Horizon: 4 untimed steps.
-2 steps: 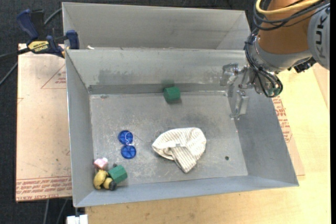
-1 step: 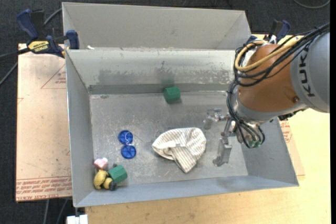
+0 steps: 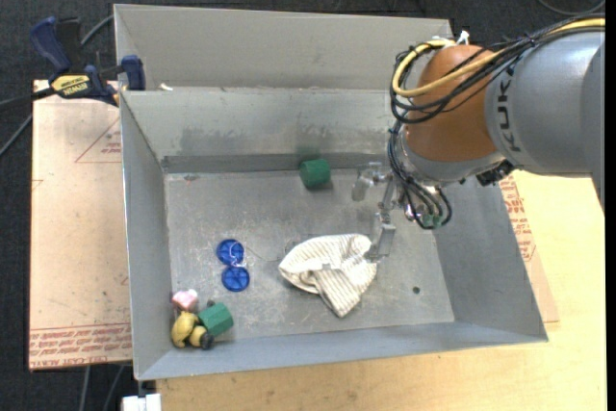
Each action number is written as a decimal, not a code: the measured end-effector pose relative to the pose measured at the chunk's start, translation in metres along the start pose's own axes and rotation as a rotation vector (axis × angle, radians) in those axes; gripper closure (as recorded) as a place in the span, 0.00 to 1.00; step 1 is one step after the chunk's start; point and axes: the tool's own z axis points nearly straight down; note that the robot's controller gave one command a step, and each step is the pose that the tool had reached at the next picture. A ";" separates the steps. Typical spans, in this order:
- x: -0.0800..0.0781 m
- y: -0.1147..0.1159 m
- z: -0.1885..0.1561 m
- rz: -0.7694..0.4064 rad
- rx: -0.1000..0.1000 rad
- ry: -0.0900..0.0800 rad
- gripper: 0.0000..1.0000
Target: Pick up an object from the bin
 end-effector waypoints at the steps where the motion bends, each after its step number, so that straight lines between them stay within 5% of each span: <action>1: 0.078 0.027 0.036 -0.054 0.000 0.005 0.00; 2: 0.094 0.023 0.038 -0.213 -0.001 0.002 1.00; 3: 0.073 0.020 0.037 -0.285 -0.001 -0.001 1.00; 4: 0.089 0.039 -0.165 -0.287 -0.001 -0.005 1.00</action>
Offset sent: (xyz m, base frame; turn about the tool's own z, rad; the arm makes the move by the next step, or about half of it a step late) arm -0.0591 0.0201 -0.0367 -0.3351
